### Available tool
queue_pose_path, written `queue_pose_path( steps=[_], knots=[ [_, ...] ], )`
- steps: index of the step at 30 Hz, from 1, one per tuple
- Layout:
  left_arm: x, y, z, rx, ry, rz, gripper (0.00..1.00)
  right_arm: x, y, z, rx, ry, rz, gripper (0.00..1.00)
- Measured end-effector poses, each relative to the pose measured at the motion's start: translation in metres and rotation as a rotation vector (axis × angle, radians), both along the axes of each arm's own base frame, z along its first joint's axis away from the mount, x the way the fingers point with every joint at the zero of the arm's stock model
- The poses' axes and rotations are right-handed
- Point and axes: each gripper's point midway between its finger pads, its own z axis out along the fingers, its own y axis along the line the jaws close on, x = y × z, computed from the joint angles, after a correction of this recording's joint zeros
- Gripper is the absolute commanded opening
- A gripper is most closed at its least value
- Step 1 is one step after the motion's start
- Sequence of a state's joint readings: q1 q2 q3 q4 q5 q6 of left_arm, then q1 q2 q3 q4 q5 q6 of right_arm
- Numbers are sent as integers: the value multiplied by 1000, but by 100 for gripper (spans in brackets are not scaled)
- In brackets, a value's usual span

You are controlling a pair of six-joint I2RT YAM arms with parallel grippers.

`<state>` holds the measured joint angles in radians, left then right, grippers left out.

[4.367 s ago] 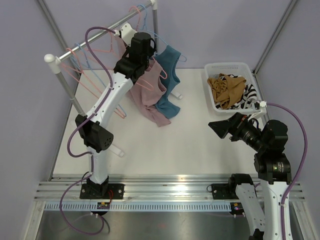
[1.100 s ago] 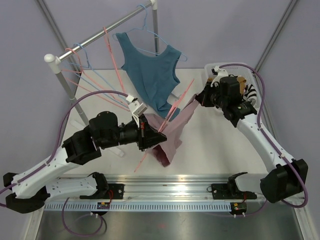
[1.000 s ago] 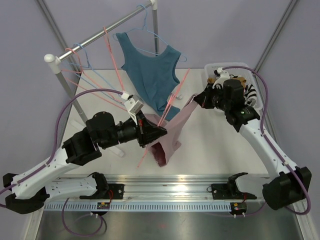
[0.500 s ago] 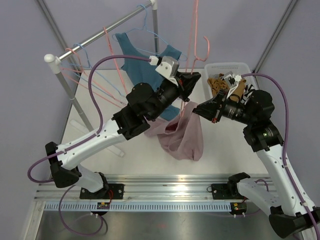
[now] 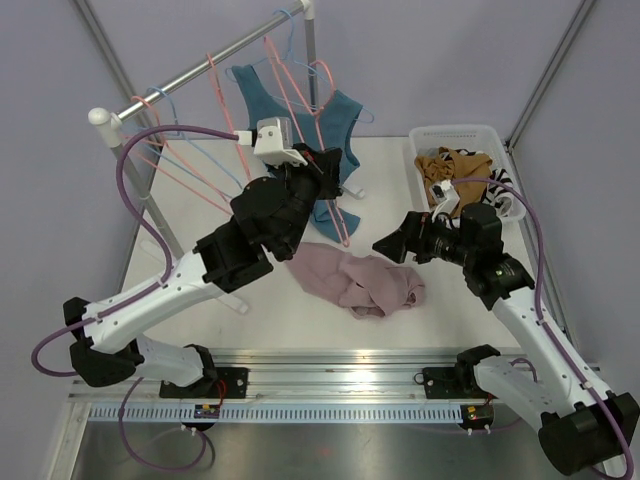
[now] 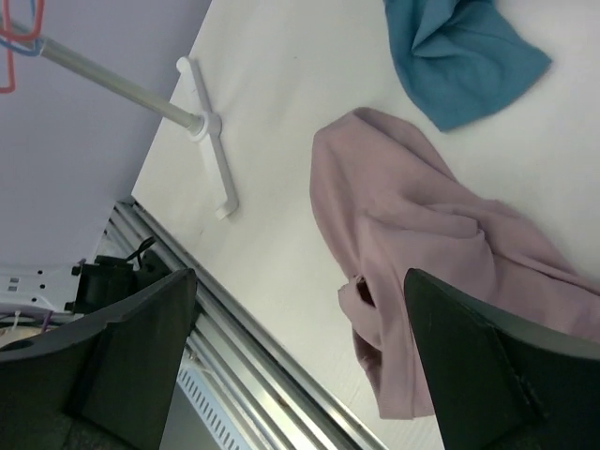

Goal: Remove the tank top from the hanger

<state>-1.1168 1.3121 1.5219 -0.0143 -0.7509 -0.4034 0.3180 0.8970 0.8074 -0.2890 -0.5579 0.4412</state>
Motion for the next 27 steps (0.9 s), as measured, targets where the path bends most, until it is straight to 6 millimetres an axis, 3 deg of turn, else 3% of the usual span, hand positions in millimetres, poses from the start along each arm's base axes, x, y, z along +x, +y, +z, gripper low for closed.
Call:
queue_pose_path(
  steps=[5,12,20,27],
  knots=[
    [10,9,-30,-35,132,38,0,8,-10,3,-24,-31,-75,100],
    [68,50,-60,-116,279,151,0,13,-13,4,-34,-34,-103,99],
    [144,80,-46,-230,338,231,0,15,-12,0,-41,-21,-105,99],
    [179,111,-47,-307,364,286,0,16,-11,-4,-46,-8,-101,100]
  ],
)
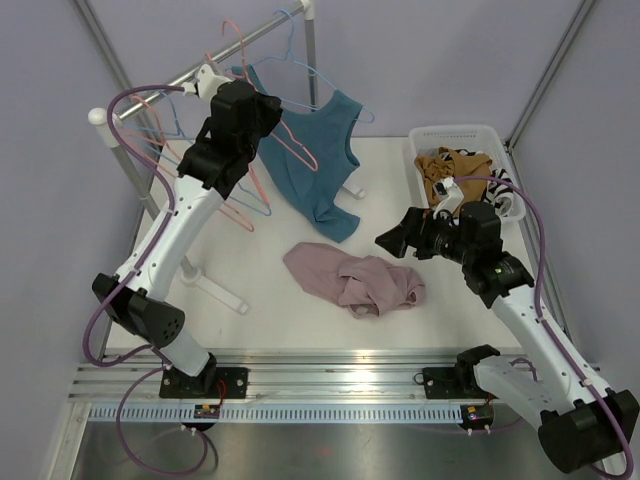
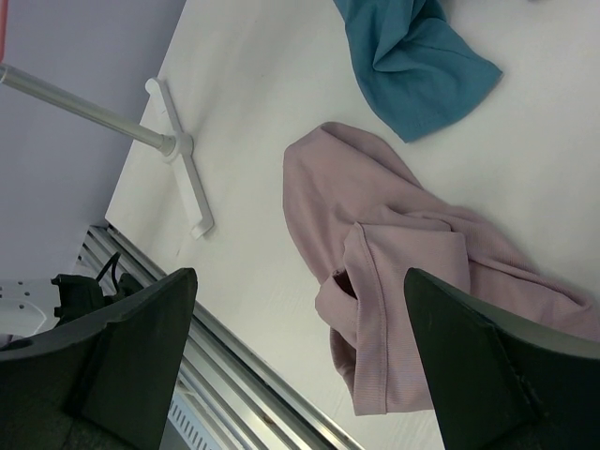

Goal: Remove the tank top from the hanger

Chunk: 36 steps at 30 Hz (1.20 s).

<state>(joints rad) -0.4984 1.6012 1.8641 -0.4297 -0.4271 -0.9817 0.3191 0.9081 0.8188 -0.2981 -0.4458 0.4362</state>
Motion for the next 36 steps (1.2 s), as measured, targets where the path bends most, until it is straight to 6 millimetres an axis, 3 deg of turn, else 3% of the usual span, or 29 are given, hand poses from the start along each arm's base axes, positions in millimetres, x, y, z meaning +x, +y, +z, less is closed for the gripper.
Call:
queue_pose_path(
  steps=[8,12,16,17,18,21,26,27,33,35,36],
  knots=[
    [11,7,-15,-46,26,4,0,2,2,-9,-18,19,16,99],
    [14,2,-42,-49,54,-1,0,9,0,-35,-69,104,-6,99],
    [12,3,-39,-75,38,-3,28,9,1,-65,-145,185,-25,99],
    [11,3,-39,-80,43,-4,40,8,2,-70,-164,193,-26,100],
    [10,2,-39,-81,45,-8,46,8,4,-76,-187,201,-29,99],
    [6,-1,-37,-95,43,-29,60,3,15,-96,-267,228,-22,100],
    [-11,-8,-28,-97,26,-88,79,-1,22,-149,-446,309,-41,99],
    [-16,-10,-24,-99,18,-101,99,-1,21,-160,-482,327,-52,99],
    [-58,-32,5,-108,-68,-231,99,-8,19,-224,-675,434,-86,97],
    [-77,-43,17,-103,-105,-282,99,1,24,-223,-678,419,-103,87],
    [-87,-48,21,-100,-124,-308,99,4,26,-224,-680,418,-107,65]
  ],
)
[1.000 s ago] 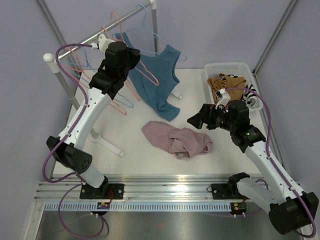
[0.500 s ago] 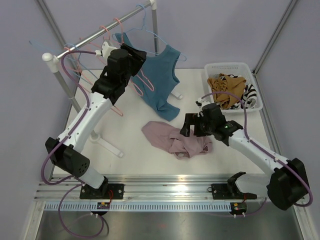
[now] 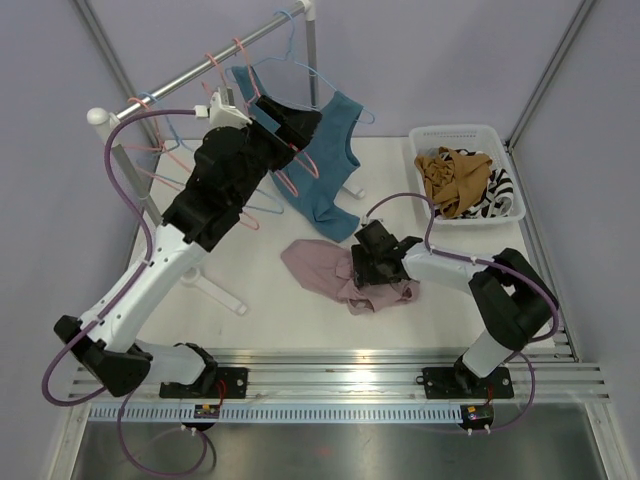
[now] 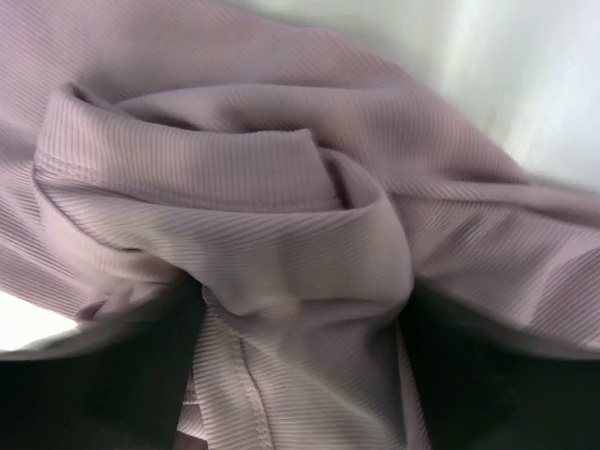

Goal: Remove the tank top from the hanger

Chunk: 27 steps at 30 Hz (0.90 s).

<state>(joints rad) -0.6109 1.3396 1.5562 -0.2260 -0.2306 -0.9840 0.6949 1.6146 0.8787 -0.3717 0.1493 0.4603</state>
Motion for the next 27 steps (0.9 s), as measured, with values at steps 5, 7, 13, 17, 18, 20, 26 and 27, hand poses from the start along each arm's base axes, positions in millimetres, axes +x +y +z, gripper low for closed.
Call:
queue_pose_path(
  steps=[5,7,13,17,18,20,26,27],
  knots=[
    [-52,-18,7,70,-81,-111,99,19,19,2,22,-19,0,18],
    [-68,-20,6,110,-108,-146,99,21,19,3,23,-28,1,1],
    [-108,-10,-20,288,-153,-254,99,20,10,29,6,-76,31,0],
    [-134,6,-65,431,-127,-328,99,39,-4,89,4,-183,8,0],
    [-141,10,-80,473,-112,-351,99,48,-6,107,14,-224,-8,0],
    [-153,20,-108,558,-90,-396,99,70,-19,155,24,-321,-59,0],
    [-181,48,-183,750,23,-479,99,110,-72,289,5,-582,-216,0],
    [-184,50,-189,768,39,-489,99,112,-79,308,1,-618,-231,0]
  ],
)
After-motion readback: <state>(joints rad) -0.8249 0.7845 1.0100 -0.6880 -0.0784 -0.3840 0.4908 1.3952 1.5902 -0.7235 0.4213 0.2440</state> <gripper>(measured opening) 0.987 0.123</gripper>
